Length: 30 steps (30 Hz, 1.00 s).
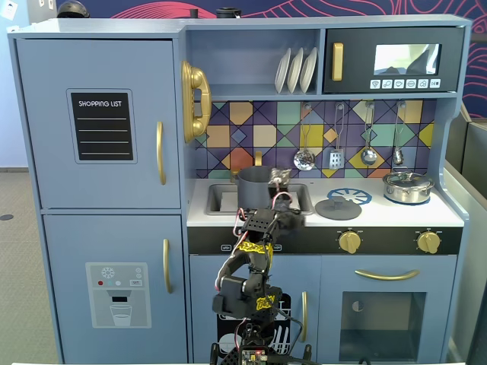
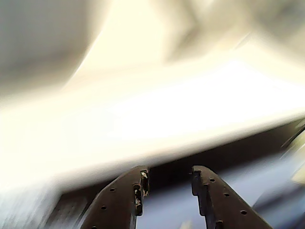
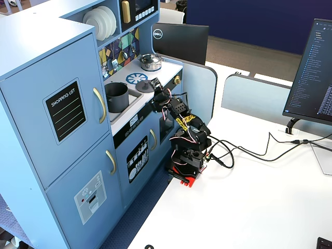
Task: Pick up the lid from the counter and put it on the gray recipient
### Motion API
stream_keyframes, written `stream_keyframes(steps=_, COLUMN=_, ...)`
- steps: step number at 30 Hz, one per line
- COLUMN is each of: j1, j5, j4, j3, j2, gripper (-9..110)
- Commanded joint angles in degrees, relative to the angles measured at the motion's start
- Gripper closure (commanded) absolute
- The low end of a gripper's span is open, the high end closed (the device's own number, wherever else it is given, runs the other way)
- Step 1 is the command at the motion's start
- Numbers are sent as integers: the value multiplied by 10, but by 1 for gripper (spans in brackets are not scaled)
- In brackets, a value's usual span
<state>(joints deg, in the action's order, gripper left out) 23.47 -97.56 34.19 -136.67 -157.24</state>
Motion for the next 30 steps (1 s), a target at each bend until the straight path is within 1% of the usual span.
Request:
stream_keyframes(steps=1, j1=49, j5=19, j4=-117, j3=19, j2=-16, gripper=101)
stream_keyframes(steps=8, j1=88, j5=18, j4=-244, j3=-28, j2=-16, gripper=101)
stream_keyframes(steps=14, j1=101, j5=14, j4=-306, j3=-57, j2=36, gripper=101)
stream_keyframes(steps=17, j1=98, j5=47, j4=-332, j3=-67, j2=52, gripper=92)
stream_keyframes(steps=19, j1=93, j5=70, j4=-348, j3=-66, j2=69, gripper=82)
stream_keyframes(steps=21, j1=89, j5=79, j4=-362, j3=-62, j2=89, gripper=77)
stream_keyframes(steps=25, j1=85, j5=86, j4=-386, j3=-40, j2=134, gripper=72)
stream_keyframes(steps=30, j1=93, j5=83, j4=-426, j3=-23, j2=187, gripper=71)
